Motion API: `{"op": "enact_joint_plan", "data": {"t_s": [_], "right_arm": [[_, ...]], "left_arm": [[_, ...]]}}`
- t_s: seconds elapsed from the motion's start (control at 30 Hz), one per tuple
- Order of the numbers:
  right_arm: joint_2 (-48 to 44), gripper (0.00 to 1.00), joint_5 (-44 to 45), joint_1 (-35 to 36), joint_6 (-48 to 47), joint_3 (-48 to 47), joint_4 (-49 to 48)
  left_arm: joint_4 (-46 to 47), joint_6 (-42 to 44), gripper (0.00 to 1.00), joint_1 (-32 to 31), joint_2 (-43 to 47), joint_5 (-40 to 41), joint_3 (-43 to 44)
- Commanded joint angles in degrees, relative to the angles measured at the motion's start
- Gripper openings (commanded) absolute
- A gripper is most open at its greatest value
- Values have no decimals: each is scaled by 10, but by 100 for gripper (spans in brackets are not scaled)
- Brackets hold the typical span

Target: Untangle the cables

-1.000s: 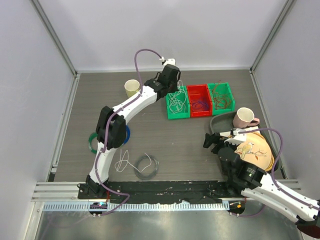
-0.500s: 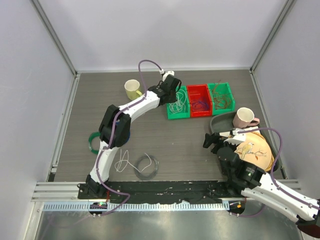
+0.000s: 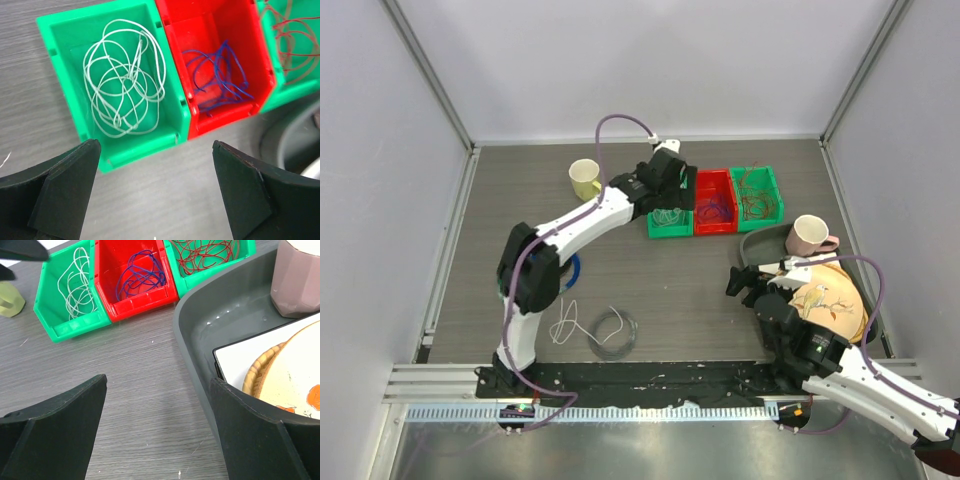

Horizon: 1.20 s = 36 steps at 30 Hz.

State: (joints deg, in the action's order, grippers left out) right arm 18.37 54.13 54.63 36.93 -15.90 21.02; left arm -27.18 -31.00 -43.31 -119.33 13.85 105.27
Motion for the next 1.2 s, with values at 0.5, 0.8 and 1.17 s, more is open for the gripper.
{"op": "enact_joint_plan", "data": {"t_s": [0.5,0.8,1.17], "right_arm": [[497,89,-570,161,-301,-200,-323],[816,84,-590,203,-333,-397,-441],[757,1,-515,201,-261,-392,-467]], "left_arm": [[-138,-230,100,59,597,187,-557],[-159,-268,100,239,777,145,-720],[-124,-258,100,251,757,113,-728]]}}
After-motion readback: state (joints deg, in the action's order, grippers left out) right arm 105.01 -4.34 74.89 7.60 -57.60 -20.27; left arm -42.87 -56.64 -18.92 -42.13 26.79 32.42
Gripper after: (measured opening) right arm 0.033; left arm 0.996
